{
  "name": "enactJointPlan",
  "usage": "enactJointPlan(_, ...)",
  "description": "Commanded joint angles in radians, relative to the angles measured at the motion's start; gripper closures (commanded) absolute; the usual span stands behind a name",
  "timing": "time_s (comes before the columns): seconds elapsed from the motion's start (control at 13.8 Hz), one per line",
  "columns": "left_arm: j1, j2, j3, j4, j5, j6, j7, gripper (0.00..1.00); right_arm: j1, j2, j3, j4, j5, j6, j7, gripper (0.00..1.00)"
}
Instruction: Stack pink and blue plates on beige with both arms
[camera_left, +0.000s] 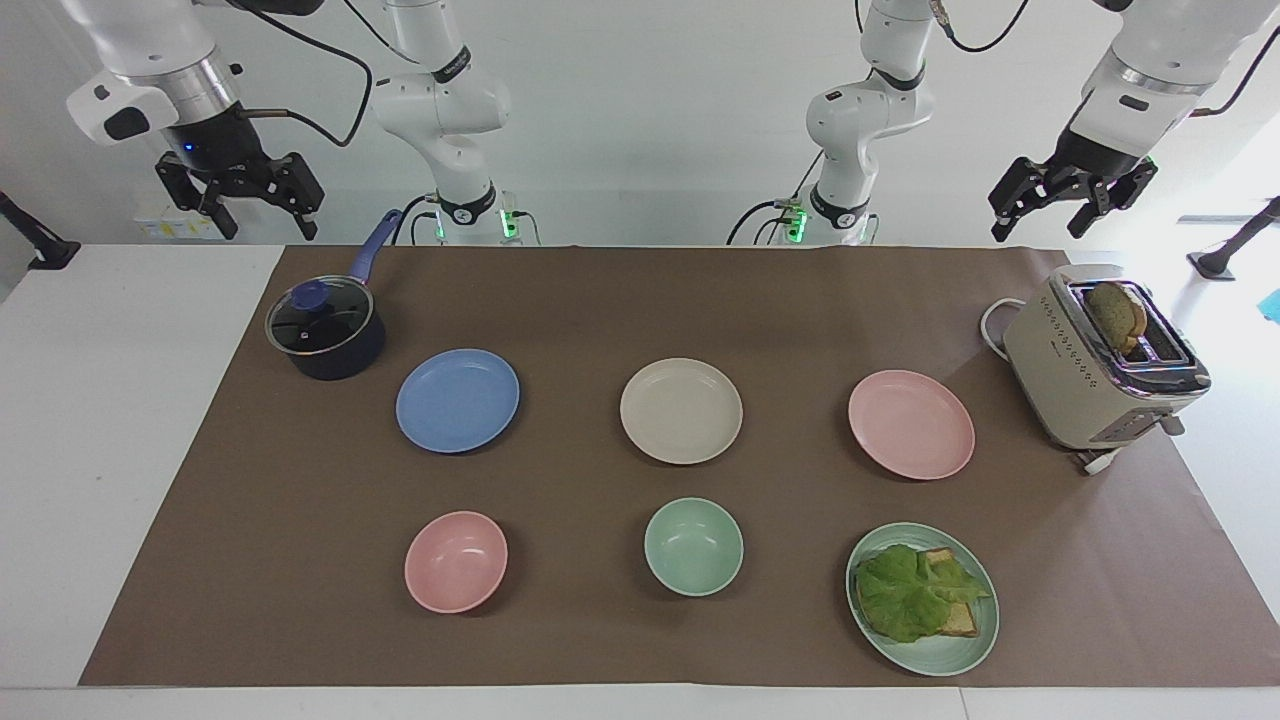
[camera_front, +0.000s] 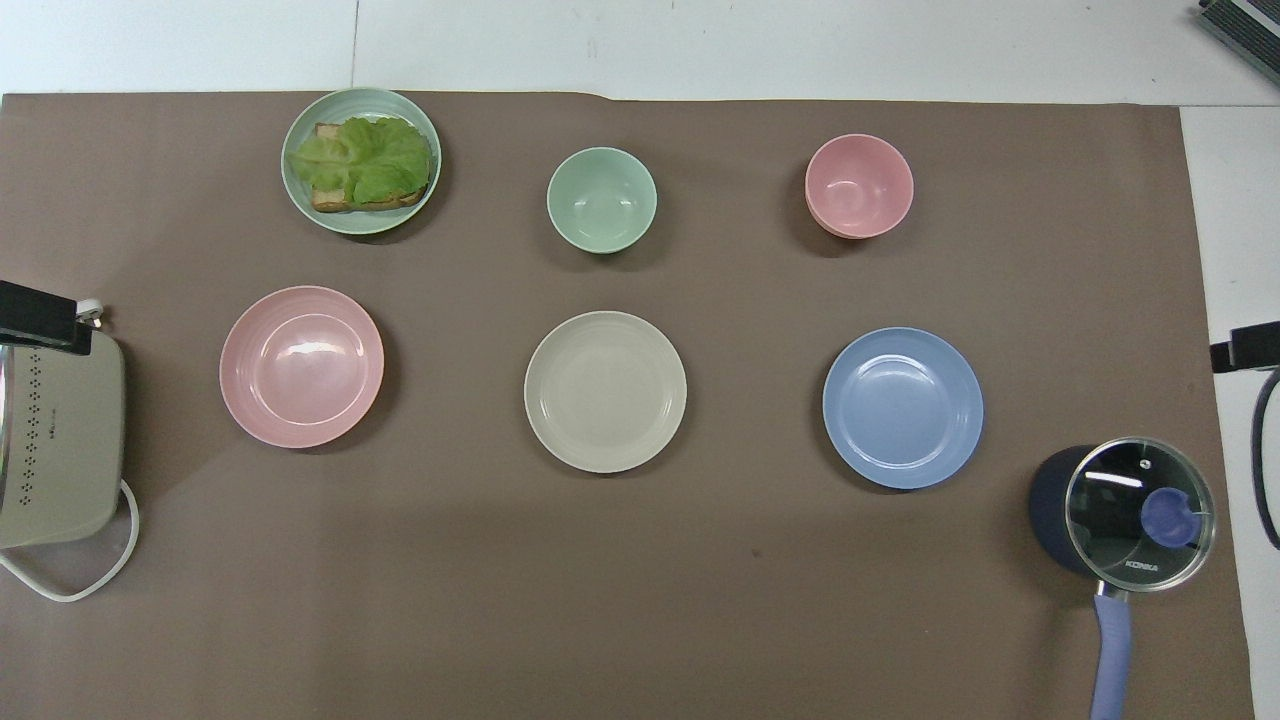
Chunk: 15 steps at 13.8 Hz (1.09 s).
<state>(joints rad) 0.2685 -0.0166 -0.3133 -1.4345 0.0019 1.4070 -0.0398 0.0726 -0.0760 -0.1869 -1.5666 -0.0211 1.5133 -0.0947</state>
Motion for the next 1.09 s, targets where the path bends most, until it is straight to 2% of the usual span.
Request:
enactJointPlan(0.0,-0.002,-0.029,0.007,-0.038,-0.013,0.020,0.018,0.00,-0.002,-0.002,0.004,0.000,0.003,0.002,0.015,0.00)
enactJointPlan(0.22,0.011,-0.034,0.005,-0.055,-0.014,0.029,0.003,0.00,-0.002,-0.002,0.004,0.000,0.003,0.002,0.015,0.00)
enactJointPlan(0.36,0.015,-0.046,0.011,-0.151,-0.014,0.062,0.001,0.00,-0.002,-0.002,0.004,0.000,0.003,0.002,0.015,0.00)
enactJointPlan(0.73,0.035,-0.045,0.013,-0.495,-0.013,0.390,0.006,0.00,-0.002,-0.002,0.004,0.000,0.001,0.002,0.015,0.00)
enactJointPlan(0.94,0.073,-0.016,0.013,-0.581,-0.013,0.521,0.015,0.00,-0.002,-0.002,0.004,0.000,0.003,0.002,0.015,0.00)
enactJointPlan(1.02,0.077,0.021,0.013,-0.595,-0.013,0.553,0.017,0.00,-0.002,-0.002,0.004,0.000,0.001,0.002,0.015,0.00)
